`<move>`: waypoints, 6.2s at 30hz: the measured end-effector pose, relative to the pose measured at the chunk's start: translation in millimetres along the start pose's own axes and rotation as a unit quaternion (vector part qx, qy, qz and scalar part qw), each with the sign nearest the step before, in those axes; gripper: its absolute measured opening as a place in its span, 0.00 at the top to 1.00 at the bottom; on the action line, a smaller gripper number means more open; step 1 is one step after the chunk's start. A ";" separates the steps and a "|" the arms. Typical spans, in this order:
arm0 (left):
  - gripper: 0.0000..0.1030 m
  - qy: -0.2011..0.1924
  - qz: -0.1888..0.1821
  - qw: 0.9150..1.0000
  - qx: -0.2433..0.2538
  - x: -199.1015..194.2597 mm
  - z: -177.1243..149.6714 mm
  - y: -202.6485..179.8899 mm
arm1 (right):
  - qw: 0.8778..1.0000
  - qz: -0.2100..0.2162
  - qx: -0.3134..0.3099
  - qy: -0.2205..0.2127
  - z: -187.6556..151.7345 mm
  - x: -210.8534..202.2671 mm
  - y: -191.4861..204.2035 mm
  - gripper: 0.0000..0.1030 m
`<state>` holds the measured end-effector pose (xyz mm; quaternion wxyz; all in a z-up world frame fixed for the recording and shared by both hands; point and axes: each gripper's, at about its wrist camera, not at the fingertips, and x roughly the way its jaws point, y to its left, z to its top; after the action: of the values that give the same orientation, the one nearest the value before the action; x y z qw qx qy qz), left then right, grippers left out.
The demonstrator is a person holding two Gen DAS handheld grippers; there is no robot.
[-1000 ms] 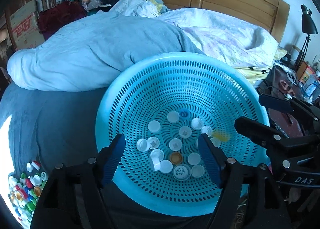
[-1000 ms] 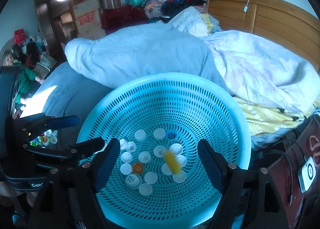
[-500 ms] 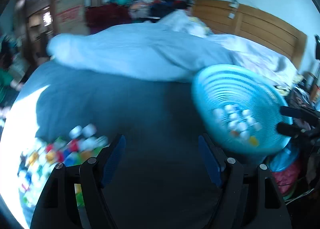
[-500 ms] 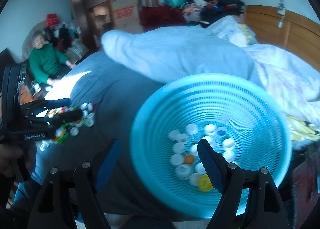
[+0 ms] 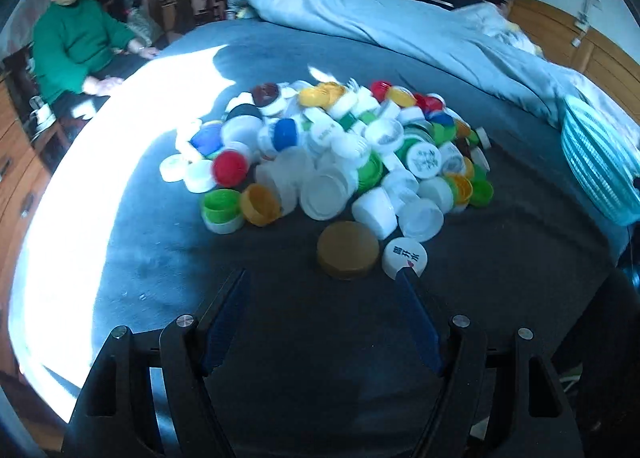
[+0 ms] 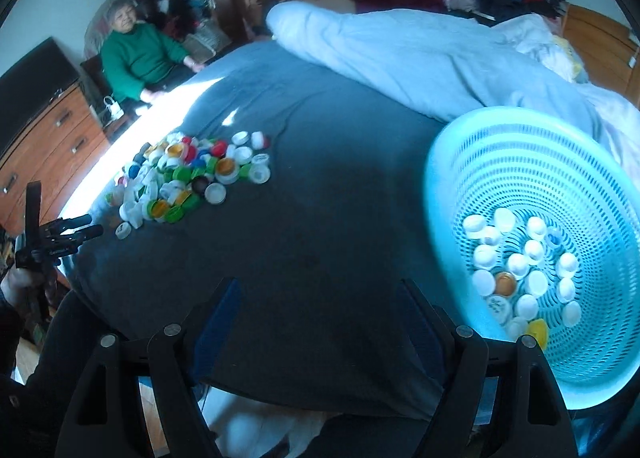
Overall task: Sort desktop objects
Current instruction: 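Move both grippers from the basket to the pile of caps, then grasp a tan cap with the left gripper while the right grasps a white GanEn cap, then carry both held caps over the blue basket, then open both grippers to drop the caps into the basket, then move both grippers back to the pile of caps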
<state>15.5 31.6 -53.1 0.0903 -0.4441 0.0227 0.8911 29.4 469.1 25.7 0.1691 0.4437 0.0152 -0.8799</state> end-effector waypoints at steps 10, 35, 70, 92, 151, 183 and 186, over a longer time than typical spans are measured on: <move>0.49 0.002 -0.052 0.998 0.034 38.7 18.0 -1.3 | 0.998 0.025 -0.050 0.026 9.8 22.7 66.8 0.56; 0.67 -0.072 -0.069 0.990 -0.096 -30.0 4.9 49.9 | 0.974 0.167 -0.112 0.100 66.5 203.5 251.3 0.61; 0.67 -0.101 -0.065 0.993 -0.022 -92.1 95.3 -90.1 | 0.992 0.053 -0.080 -0.079 80.1 -10.5 130.7 0.67; 0.67 -0.097 -0.163 0.975 0.116 -75.7 189.7 -308.3 | 0.988 -0.080 0.039 -0.130 63.3 -112.6 -63.1 0.67; 0.67 -0.004 -0.221 0.955 0.197 -3.9 230.8 -481.9 | 0.983 -0.118 0.113 -0.080 38.1 -112.9 -189.7 0.66; 0.29 -0.065 0.050 0.992 -0.093 -25.5 70.1 8.3 | 0.997 -0.027 -0.009 -0.074 27.0 -61.5 -28.9 0.15; 0.29 -0.035 0.063 0.993 -0.096 -7.9 43.7 42.6 | 0.998 -0.022 -0.015 -0.052 27.7 -45.1 -19.8 0.15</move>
<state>-21.9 -6.2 -22.1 -0.0083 -0.4166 -0.0386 0.9083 26.5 495.7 75.5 0.1566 0.3945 0.0292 -0.9050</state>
